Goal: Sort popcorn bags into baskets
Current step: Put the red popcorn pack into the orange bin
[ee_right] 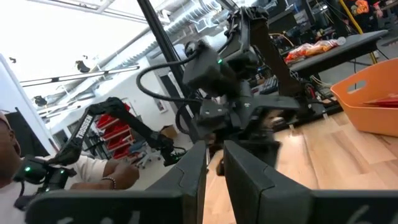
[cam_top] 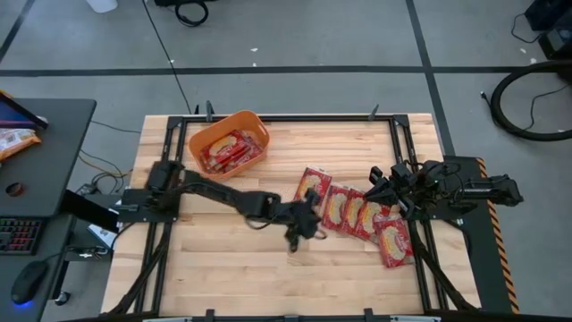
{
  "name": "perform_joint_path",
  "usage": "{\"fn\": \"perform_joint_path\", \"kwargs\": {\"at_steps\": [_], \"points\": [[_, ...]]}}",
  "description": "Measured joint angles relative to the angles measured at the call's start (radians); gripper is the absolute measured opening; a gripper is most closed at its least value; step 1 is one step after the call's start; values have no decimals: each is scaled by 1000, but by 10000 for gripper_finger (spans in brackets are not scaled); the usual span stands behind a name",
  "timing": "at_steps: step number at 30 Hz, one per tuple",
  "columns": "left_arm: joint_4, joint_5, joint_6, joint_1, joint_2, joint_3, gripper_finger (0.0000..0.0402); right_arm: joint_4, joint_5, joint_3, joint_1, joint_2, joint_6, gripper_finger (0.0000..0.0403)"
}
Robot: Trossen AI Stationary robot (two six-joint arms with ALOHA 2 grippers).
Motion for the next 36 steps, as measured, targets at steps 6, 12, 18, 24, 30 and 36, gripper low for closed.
{"fn": "perform_joint_path", "kwargs": {"at_steps": [6, 12, 18, 24, 30, 36], "points": [[13, -43, -97, -45, -87, -106, 19, 59, 90, 0, 0, 0, 2, 61], [30, -91, -193, -73, -183, -241, 19, 52, 306, 6, 0, 25, 3, 61], [52, -122, -278, -104, -309, -378, 19, -58, 331, 85, 0, 176, 3, 61], [32, -142, -348, -130, -420, -462, 19, -220, 315, 230, 14, 395, 27, 61], [-45, -136, -400, -151, -508, -483, 20, -630, 345, 460, 52, 644, 48, 61], [-107, -98, -444, -175, -548, -483, 20, -811, 345, 647, 98, 868, -20, 61]]}}
